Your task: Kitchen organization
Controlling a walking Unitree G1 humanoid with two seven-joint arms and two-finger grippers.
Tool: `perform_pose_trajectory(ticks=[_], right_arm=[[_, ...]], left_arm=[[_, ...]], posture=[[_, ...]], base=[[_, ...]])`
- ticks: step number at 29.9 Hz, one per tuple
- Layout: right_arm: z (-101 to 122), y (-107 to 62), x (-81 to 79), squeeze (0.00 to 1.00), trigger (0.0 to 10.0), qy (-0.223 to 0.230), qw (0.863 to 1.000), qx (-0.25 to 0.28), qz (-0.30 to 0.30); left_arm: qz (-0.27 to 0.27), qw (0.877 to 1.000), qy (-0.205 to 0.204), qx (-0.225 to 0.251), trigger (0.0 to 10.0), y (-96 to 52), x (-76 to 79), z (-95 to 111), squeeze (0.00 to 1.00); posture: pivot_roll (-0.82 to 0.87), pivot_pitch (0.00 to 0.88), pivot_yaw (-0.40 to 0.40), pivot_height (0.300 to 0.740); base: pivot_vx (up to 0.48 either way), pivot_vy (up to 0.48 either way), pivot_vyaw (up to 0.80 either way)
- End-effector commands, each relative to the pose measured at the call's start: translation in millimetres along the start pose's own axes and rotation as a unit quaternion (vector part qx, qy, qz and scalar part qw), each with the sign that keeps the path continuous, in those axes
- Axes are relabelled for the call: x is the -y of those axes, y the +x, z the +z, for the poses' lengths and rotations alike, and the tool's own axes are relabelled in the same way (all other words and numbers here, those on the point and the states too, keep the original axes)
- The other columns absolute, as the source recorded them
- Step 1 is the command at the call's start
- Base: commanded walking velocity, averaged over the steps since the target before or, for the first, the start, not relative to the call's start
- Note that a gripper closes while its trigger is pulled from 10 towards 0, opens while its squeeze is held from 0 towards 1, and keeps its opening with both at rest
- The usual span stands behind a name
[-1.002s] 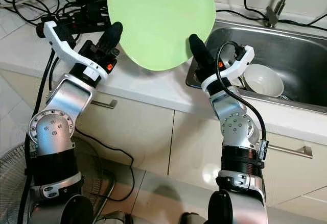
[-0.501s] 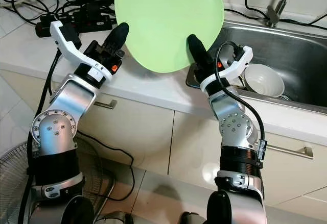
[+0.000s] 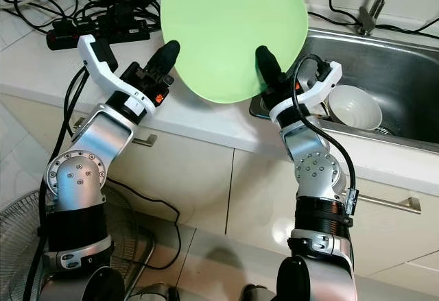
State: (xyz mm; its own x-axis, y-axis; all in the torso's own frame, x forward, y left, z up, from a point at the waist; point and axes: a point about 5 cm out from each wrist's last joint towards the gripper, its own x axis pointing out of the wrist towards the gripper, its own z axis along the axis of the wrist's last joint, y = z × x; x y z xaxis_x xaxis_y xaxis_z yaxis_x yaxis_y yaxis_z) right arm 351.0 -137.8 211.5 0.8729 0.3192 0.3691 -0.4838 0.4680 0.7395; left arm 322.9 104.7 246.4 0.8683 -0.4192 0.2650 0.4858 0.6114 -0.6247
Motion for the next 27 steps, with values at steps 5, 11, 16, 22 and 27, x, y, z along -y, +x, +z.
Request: perform_pose_trajectory(ticks=[5,11,16,22,27], right_arm=[[-0.6,2.8,-6.0,0.0,0.0,0.023,1.0,0.005,0.01],[0.0,3.0,-7.3,0.0,0.0,0.035,0.999,0.012,0.012],[2.4,3.9,-8.1,0.0,0.0,0.049,0.998,0.023,0.013],[19.6,7.5,-4.2,0.0,0.0,0.077,0.994,0.082,-0.01],[43.3,9.9,3.4,0.0,0.0,0.086,0.986,0.142,-0.034]], left_arm=[[-0.011,0.999,0.002,-0.032,10.0,4.0,7.2,-12.0,1.0],[-0.01,0.999,0.003,-0.033,10.0,3.9,6.3,-12.0,1.0],[-0.01,0.999,0.004,-0.035,10.0,3.5,5.3,-11.5,1.0],[-0.014,0.999,0.011,-0.041,10.0,2.0,4.4,-12.6,1.0],[-0.006,0.998,0.041,-0.051,10.0,1.6,2.5,-15.0,1.0]], posture=[[0.01,0.08,0.009,0.732],[0.01,0.075,0.012,0.732],[0.01,0.073,0.014,0.732],[0.01,0.069,0.016,0.732],[0.01,0.064,0.017,0.732]], base=[[0.0,0.0,0.0],[0.0,0.0,0.0],[0.0,0.0,0.0],[0.0,0.0,0.0],[0.0,0.0,0.0]])
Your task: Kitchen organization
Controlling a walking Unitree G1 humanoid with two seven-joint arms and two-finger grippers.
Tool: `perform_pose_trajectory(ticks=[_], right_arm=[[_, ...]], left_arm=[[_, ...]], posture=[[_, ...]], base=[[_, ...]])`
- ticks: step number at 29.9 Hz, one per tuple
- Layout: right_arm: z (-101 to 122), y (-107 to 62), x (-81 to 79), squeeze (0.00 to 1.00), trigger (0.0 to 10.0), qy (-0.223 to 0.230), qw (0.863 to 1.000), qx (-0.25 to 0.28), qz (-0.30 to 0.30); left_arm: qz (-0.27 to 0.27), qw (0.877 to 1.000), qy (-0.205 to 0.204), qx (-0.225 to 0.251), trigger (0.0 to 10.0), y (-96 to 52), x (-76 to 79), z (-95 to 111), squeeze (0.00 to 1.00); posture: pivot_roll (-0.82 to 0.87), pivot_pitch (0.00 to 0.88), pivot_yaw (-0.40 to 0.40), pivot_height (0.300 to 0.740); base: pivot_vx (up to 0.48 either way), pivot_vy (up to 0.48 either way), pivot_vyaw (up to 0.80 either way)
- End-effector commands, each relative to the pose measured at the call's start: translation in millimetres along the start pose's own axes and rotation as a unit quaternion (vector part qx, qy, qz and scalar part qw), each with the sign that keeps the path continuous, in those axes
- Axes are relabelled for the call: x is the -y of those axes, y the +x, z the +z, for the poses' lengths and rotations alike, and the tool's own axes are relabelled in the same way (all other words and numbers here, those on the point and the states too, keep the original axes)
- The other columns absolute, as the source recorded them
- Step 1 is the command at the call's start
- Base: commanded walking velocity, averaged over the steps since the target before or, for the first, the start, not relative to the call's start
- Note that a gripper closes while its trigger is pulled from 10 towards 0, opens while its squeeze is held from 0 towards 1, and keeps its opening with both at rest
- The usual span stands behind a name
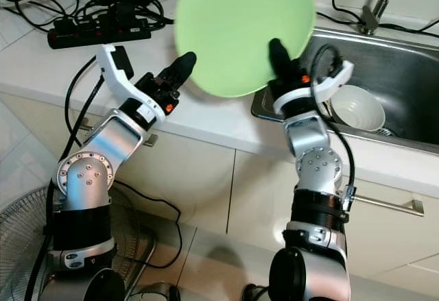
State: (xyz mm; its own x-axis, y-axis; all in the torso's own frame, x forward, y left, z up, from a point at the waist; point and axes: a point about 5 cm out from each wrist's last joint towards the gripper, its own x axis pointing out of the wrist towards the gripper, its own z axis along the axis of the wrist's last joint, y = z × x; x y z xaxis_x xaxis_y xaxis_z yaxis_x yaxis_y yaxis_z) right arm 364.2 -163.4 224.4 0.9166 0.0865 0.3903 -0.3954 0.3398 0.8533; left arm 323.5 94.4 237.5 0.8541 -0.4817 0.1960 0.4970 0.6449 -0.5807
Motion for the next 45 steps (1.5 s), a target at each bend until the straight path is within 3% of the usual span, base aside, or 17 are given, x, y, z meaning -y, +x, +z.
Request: perform_pose_trajectory(ticks=[1,2,3,12,14,15,19,21,22,23,28,30,31,32,33,37,45], right_arm=[[15.9,5.4,-7.0,0.0,0.0,0.009,0.999,0.041,0.012],[19.4,6.7,-6.1,0.0,0.0,0.009,0.999,0.049,0.007],[24.4,8.5,-4.3,0.0,0.0,0.005,0.998,0.059,-0.001],[62.7,16.6,13.1,0.0,0.0,-0.074,0.988,0.119,-0.07],[78.6,18.0,16.1,0.0,0.0,-0.12,0.978,0.14,-0.095],[78.6,18.0,16.1,0.0,0.0,-0.12,0.978,0.14,-0.095],[103.2,17.8,21.7,0.0,0.0,-0.188,0.955,0.179,-0.146],[105.5,17.6,22.9,0.0,0.0,-0.197,0.951,0.18,-0.154],[108.7,17.7,23.7,0.0,5.7,-0.219,0.944,0.183,-0.164],[112.1,17.7,24.5,0.0,10.0,-0.24,0.937,0.186,-0.173],[115.3,19.7,33.0,0.0,10.0,-0.382,0.882,0.128,-0.244],[113.0,21.3,37.6,0.0,10.0,-0.421,0.861,0.093,-0.269],[113.0,21.3,37.6,0.0,10.0,-0.421,0.861,0.093,-0.269],[109.3,23.5,40.6,0.0,10.0,-0.45,0.845,0.059,-0.283],[107.3,24.2,42.3,0.0,10.0,-0.458,0.839,0.044,-0.29],[104.8,24.7,45.1,0.0,10.0,-0.466,0.831,0.027,-0.303],[82.2,26.9,54.1,0.0,10.0,-0.472,0.822,-0.062,-0.314]], left_arm=[[-0.003,1.0,0.017,-0.005,10.0,-0.6,2.0,-1.7,1.0],[-0.001,1.0,0.024,-0.007,10.0,-0.7,1.8,-1.9,0.71],[0.001,0.999,0.035,-0.011,10.0,-0.8,1.5,-2.9,0.0],[0.008,0.997,0.068,-0.02,10.0,-1.7,1.0,-6.3,0.0],[0.01,0.997,0.077,-0.017,10.0,-2.9,1.4,-5.2,0.0],[0.01,0.997,0.077,-0.017,10.0,-2.9,1.4,-5.2,0.0],[0.012,0.995,0.094,-0.017,10.0,-4.9,1.4,-4.3,0.0],[0.012,0.995,0.098,-0.017,10.0,-5.2,1.5,-4.4,0.0],[0.012,0.995,0.101,-0.017,10.0,-5.5,1.7,-4.6,0.0],[0.012,0.994,0.106,-0.019,10.0,-5.8,2.0,-4.7,0.0],[0.017,0.99,0.135,-0.034,10.0,-7.1,1.4,-7.2,0.0],[0.017,0.988,0.15,-0.042,10.0,-7.8,1.0,-8.2,0.0],[0.017,0.988,0.15,-0.042,10.0,-7.8,1.0,-8.2,0.0],[0.02,0.987,0.156,-0.044,10.0,-8.1,0.6,-8.5,0.0],[0.021,0.986,0.157,-0.043,10.0,-8.0,0.6,-8.6,0.0],[0.021,0.986,0.157,-0.043,10.0,-7.7,0.8,-9.0,0.0],[0.02,0.985,0.163,-0.044,10.0,-9.0,2.7,-10.6,0.0]], posture=[[0.01,0.064,0.017,0.732],[0.01,0.064,0.017,0.732],[0.01,0.064,0.017,0.732],[0.02,0.067,0.012,0.732],[0.02,0.068,0.008,0.732],[0.02,0.068,0.008,0.732],[0.02,0.068,0.006,0.732],[0.02,0.068,0.006,0.732],[0.02,0.068,0.006,0.732],[0.02,0.068,0.006,0.732],[0.02,0.07,0.003,0.732],[0.02,0.07,0.003,0.732],[0.02,0.07,0.003,0.732],[0.02,0.071,0.002,0.732],[0.03,0.071,-0.001,0.732],[0.03,0.072,-0.003,0.732],[0.03,0.073,-0.01,0.732]], base=[[0.0,0.0,0.0],[0.0,0.0,0.0],[0.0,0.0,0.0],[0.0,0.0,0.0],[0.0,0.0,0.0],[0.0,0.0,0.0],[0.0,0.0,0.0],[0.0,0.0,0.0],[0.0,0.0,0.0],[0.0,0.0,0.0],[0.0,0.0,0.0],[0.0,0.0,0.0],[0.0,0.0,0.0],[0.0,0.0,0.0],[0.0,0.0,0.0],[0.0,0.0,0.0],[0.0,0.0,0.0]])
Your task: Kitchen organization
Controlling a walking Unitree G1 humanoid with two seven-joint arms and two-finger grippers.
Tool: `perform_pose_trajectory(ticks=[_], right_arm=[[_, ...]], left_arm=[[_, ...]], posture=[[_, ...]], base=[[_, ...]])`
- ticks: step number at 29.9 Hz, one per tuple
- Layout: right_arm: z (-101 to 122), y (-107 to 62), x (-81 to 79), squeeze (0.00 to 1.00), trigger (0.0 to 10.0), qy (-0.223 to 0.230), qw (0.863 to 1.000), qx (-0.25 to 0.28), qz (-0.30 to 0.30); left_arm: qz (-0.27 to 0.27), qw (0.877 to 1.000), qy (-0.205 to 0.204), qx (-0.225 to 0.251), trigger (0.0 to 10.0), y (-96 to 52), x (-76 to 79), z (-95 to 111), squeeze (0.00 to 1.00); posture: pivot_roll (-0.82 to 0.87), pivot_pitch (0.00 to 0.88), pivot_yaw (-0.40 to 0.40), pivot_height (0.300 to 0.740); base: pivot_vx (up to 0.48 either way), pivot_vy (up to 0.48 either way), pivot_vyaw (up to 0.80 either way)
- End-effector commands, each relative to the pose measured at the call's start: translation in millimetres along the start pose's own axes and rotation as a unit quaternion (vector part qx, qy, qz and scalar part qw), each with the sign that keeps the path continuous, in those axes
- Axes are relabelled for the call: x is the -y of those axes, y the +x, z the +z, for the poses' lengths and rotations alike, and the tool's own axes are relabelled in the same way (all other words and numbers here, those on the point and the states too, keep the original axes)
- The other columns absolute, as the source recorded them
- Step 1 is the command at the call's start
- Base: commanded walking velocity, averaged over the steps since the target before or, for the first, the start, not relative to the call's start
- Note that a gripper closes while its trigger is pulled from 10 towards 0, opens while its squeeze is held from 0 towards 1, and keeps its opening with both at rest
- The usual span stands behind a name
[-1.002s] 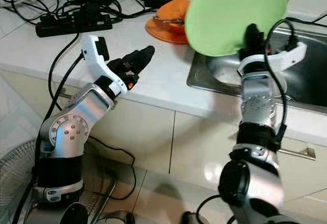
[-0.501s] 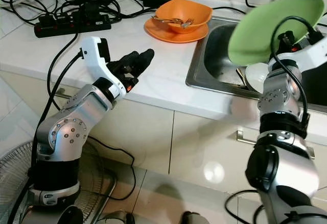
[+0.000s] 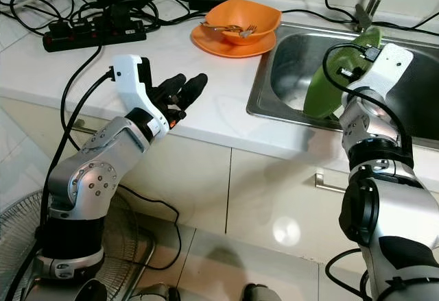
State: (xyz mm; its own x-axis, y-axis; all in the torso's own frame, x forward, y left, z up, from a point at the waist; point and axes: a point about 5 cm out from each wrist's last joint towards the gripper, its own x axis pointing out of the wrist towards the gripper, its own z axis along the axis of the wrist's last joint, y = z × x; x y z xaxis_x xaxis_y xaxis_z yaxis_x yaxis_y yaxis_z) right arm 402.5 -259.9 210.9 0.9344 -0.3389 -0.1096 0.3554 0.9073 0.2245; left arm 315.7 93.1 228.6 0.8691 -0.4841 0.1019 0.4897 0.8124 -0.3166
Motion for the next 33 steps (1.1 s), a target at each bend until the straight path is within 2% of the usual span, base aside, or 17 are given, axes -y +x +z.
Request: perform_pose_trajectory(ticks=[1,9,10,11,24,33], right_arm=[[3.1,0.7,-8.5,0.0,10.0,-0.018,1.0,-0.012,0.022],[-10.0,-1.2,-23.5,0.0,10.0,-0.041,0.997,-0.042,0.051],[-15.5,-2.3,-27.9,0.0,10.0,-0.044,0.996,-0.051,0.061],[-17.5,-2.7,-29.4,0.0,10.0,-0.047,0.995,-0.054,0.064],[-41.1,-8.2,-41.2,0.0,10.0,-0.063,0.991,-0.085,0.087],[-45.0,-9.8,-47.5,0.0,10.0,-0.066,0.989,-0.089,0.098]], left_arm=[[-0.006,1.0,0.01,-0.006,10.0,-1.2,3.7,-1.2,0.0],[-0.061,0.991,0.089,-0.077,10.0,3.2,9.0,-9.2,0.0],[-0.067,0.985,0.121,-0.1,10.0,3.9,9.6,-14.3,0.0],[-0.068,0.983,0.13,-0.107,10.0,4.1,9.9,-16.4,0.0],[-0.108,0.974,0.134,-0.144,10.0,4.5,28.3,-36.8,0.0],[-0.117,0.972,0.134,-0.151,10.0,3.9,34.5,-42.3,0.0]], posture=[[0.04,0.071,-0.013,0.732],[0.04,0.07,-0.012,0.732],[0.04,0.069,-0.01,0.732],[0.04,0.069,-0.01,0.732],[0.06,0.058,-0.013,0.732],[0.06,0.052,-0.012,0.732]], base=[[0.0,0.0,0.0],[0.0,0.0,0.0],[0.0,0.0,0.0],[0.0,0.0,0.0],[0.0,0.0,0.0],[0.0,0.0,0.0]])
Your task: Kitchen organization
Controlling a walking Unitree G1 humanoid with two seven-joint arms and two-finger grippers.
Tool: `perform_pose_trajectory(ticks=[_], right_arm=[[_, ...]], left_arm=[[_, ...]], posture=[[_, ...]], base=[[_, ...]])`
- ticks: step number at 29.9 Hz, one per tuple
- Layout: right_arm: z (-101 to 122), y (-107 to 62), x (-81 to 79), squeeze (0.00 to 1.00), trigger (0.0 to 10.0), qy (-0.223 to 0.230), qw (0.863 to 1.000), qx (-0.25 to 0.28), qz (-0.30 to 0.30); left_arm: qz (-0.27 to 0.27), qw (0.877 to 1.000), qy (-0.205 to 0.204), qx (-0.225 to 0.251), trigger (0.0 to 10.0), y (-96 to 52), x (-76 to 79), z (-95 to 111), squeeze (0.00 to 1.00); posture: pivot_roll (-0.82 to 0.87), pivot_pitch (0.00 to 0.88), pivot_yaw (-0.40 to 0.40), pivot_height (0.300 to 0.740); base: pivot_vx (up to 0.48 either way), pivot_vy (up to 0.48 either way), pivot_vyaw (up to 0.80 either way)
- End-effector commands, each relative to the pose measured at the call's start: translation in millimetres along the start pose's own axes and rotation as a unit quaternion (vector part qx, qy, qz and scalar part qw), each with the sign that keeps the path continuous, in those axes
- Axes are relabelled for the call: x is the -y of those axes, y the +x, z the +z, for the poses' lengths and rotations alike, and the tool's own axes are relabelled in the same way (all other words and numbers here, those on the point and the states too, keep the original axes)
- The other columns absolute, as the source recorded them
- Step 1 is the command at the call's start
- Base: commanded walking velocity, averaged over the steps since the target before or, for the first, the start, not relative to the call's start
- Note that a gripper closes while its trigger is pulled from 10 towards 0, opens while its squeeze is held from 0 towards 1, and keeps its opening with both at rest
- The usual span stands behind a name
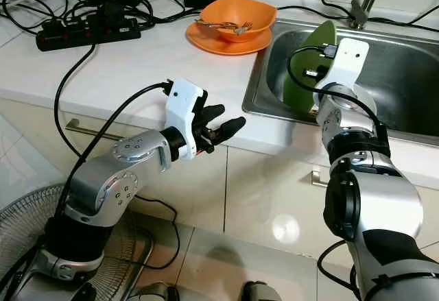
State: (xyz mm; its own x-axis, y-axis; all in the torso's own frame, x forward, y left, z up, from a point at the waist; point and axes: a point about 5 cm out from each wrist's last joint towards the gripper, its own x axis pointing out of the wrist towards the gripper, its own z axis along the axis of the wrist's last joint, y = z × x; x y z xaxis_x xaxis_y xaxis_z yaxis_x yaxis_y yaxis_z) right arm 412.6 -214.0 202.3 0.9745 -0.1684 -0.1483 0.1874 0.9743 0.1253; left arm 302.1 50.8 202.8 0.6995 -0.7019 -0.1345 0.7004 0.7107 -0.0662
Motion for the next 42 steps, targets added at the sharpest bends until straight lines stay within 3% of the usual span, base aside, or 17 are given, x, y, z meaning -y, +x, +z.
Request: perform_pose_trajectory(ticks=[1,3,4,5,7,8,11,13,28,29,34,35,42], right_arm=[[-26.2,-2.1,-8.8,0.0,10.0,-0.002,0.998,-0.055,0.021],[-27.7,-2.3,-10.1,0.0,10.0,-0.003,0.998,-0.057,0.024],[-28.9,-2.5,-11.4,0.11,10.0,-0.003,0.998,-0.058,0.026],[-29.6,-2.6,-12.6,0.54,10.0,-0.003,0.998,-0.06,0.028],[-30.6,-2.8,-14.3,0.6,10.0,-0.003,0.998,-0.061,0.031],[-30.9,-2.8,-14.8,0.6,10.0,-0.003,0.998,-0.062,0.031],[-32.2,-3.0,-16.0,0.44,10.0,-0.003,0.997,-0.063,0.032],[-32.7,-3.1,-16.5,0.0,10.0,-0.004,0.997,-0.064,0.032],[-32.9,-3.2,-17.9,0.0,10.0,0.004,0.997,-0.062,0.039],[-32.3,-3.1,-18.0,1.0,10.0,0.006,0.997,-0.061,0.04],[-29.0,-2.7,-19.3,0.96,10.0,0.01,0.998,-0.052,0.044],[-24.7,-2.3,-19.9,0.0,10.0,0.02,0.998,-0.038,0.045],[-17.2,-1.5,-20.6,0.0,10.0,0.03,0.998,-0.022,0.048]], left_arm=[[-0.005,1.0,0.005,-0.011,10.0,-0.5,3.5,-3.7,0.0],[-0.006,1.0,0.005,-0.011,10.0,-0.2,4.2,-4.4,0.0],[-0.006,1.0,0.004,-0.012,10.0,0.0,4.7,-4.9,0.0],[-0.006,1.0,0.004,-0.012,10.0,0.2,4.8,-5.0,0.0],[-0.006,1.0,0.004,-0.012,10.0,0.3,4.8,-5.0,0.0],[-0.006,1.0,0.004,-0.012,10.0,0.2,4.7,-5.1,0.0],[-0.002,1.0,0.004,-0.013,10.0,-0.1,3.6,-5.6,0.0],[0.0,1.0,0.004,-0.013,10.0,-0.3,3.1,-5.7,0.0],[0.017,1.0,0.002,-0.008,10.0,-1.6,-1.5,-4.9,0.0],[0.019,1.0,0.001,-0.008,10.0,-1.9,-2.3,-4.7,0.0],[0.022,1.0,0.0,-0.007,10.0,-2.3,-3.6,-4.8,0.0],[0.025,1.0,-0.001,-0.004,10.0,-2.3,-3.9,-4.2,0.0],[0.032,0.999,-0.003,0.002,10.0,-1.8,-5.8,-2.6,0.0]], posture=[[0.06,0.051,-0.012,0.732],[0.06,0.05,-0.012,0.732],[0.07,0.049,-0.01,0.732],[0.07,0.047,-0.011,0.732],[0.07,0.048,-0.011,0.732],[0.07,0.049,-0.011,0.732],[0.07,0.051,-0.012,0.732],[0.07,0.051,-0.013,0.732],[0.07,0.057,-0.011,0.732],[0.07,0.057,-0.011,0.732],[0.07,0.061,-0.009,0.732],[0.07,0.061,-0.009,0.732],[0.06,0.062,-0.008,0.732]], base=[[0.0,0.0,0.0],[0.0,0.0,0.0],[0.0,0.0,0.0],[0.0,0.0,0.0],[0.0,0.0,0.0],[0.0,0.0,0.0],[0.0,0.0,0.0],[0.0,0.0,0.0],[0.0,0.0,0.0],[0.0,0.0,0.0],[0.0,0.0,0.0],[0.0,0.0,0.0],[0.0,0.0,0.0]])
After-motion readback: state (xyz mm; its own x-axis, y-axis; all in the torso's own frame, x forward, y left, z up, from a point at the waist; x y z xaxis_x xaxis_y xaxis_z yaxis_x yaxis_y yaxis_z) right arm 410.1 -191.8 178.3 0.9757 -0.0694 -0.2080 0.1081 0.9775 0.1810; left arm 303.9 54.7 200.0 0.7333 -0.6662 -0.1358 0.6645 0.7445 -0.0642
